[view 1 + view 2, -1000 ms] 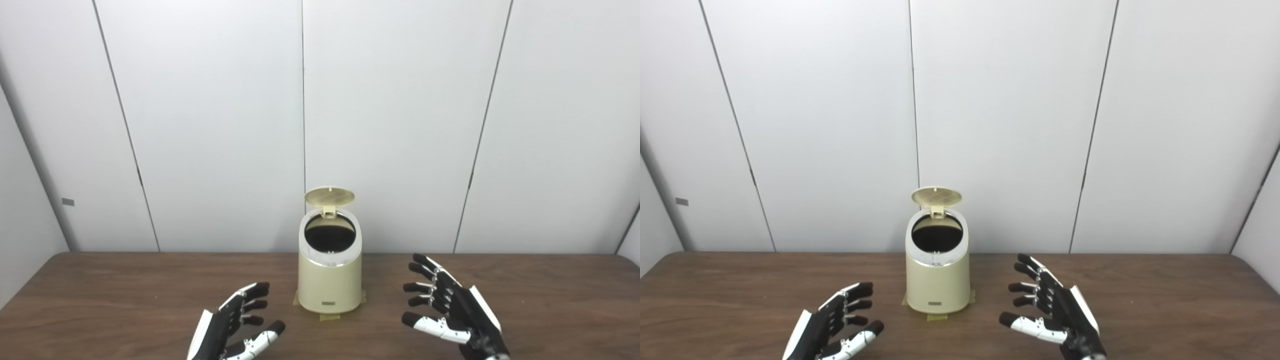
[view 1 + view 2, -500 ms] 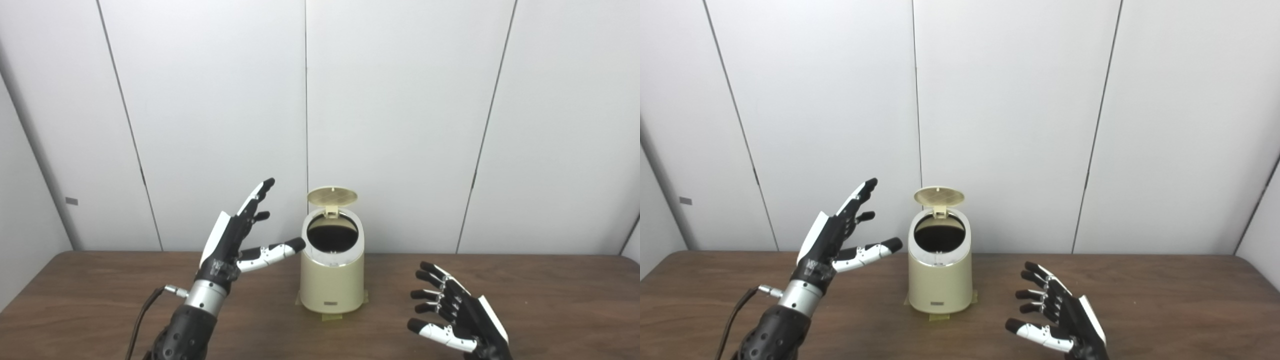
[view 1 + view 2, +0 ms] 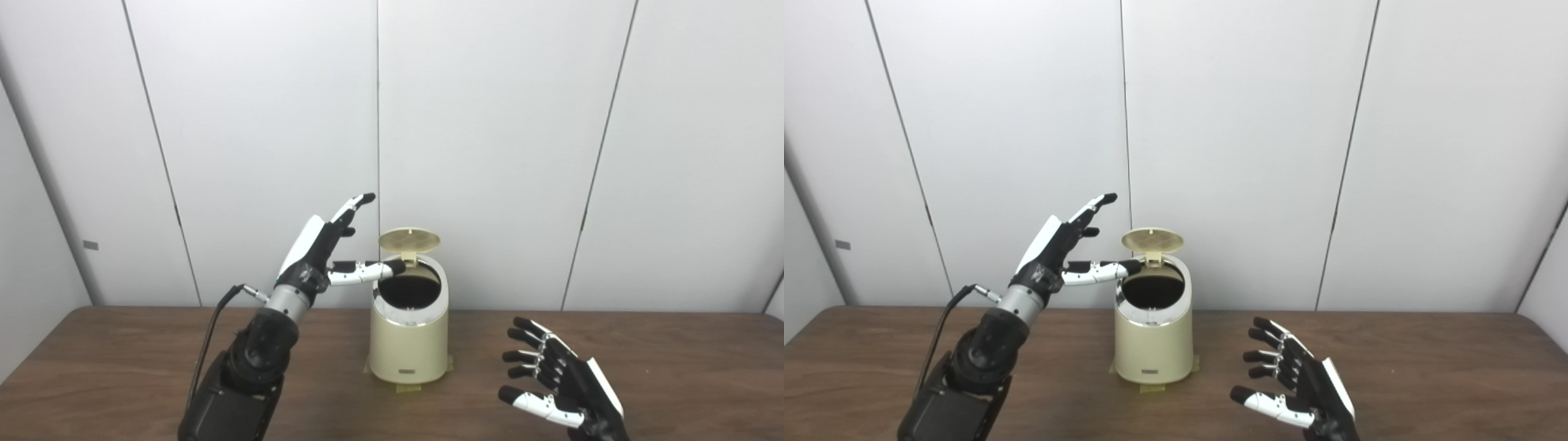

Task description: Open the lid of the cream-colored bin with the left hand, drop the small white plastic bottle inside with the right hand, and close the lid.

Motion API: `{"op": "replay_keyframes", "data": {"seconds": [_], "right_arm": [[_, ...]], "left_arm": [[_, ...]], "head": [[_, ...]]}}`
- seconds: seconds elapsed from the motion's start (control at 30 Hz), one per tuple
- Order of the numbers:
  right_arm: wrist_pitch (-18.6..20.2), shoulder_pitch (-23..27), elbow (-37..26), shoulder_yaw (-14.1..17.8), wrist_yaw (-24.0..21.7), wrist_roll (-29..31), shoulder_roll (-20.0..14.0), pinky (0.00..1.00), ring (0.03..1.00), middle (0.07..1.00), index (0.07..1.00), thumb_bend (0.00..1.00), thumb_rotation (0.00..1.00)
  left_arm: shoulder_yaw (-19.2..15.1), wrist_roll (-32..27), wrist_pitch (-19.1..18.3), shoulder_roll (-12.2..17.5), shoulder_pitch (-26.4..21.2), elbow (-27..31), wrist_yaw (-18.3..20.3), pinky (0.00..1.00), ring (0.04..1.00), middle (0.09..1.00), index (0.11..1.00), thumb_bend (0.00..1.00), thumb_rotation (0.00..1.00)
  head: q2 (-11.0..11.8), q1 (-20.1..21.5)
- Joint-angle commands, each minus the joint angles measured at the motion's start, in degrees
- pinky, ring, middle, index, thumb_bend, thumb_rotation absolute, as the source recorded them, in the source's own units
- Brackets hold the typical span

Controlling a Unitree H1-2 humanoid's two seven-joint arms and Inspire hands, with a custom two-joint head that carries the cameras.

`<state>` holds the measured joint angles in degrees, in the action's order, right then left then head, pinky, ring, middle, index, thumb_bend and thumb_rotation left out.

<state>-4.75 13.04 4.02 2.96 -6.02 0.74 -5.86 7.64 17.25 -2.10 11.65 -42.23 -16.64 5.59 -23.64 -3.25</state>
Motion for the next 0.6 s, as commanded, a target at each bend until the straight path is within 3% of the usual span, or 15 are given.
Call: {"op": "replay_keyframes", "data": {"seconds": [0.0, 0.27, 0.47, 0.57], "right_arm": [[-0.45, 1.34, -2.21, 0.22, 1.01, 0.66, 0.47, 0.59, 0.679, 0.813, 0.813, 0.8, 0.25], [-0.24, 1.15, -3.06, -0.18, 1.74, -0.69, 0.86, 0.58, 0.66, 0.798, 0.812, 0.79, 0.26], [0.39, 1.3, -3.28, -0.45, 2.21, -0.68, 1.17, 0.57, 0.649, 0.79, 0.804, 0.79, 0.25], [0.47, 1.47, -3.09, -0.67, 2.25, -0.8, 1.19, 0.55, 0.637, 0.789, 0.803, 0.78, 0.25]], "left_arm": [[0.55, 1.2, 1.17, 1.12, -4.19, -0.49, -0.15, 0.91, 1.0, 0.972, 0.952, 0.96, 0.45], [3.06, 2.74, 2.57, 1.65, -6.52, -3.89, 1.98, 0.88, 0.971, 0.953, 0.913, 0.95, 0.44], [4.47, 4.11, 3.68, 2.33, -6.3, -3.64, 2.26, 0.83, 0.874, 0.807, 0.782, 0.95, 0.41], [5.37, 5.29, 3.59, 3.02, -6.09, -2.91, 2.65, 0.8, 0.852, 0.781, 0.744, 0.95, 0.41]], "head": [[0.1, 0.07], [-0.11, 0.96], [-0.35, 1.3], [-0.42, 1.45]]}}
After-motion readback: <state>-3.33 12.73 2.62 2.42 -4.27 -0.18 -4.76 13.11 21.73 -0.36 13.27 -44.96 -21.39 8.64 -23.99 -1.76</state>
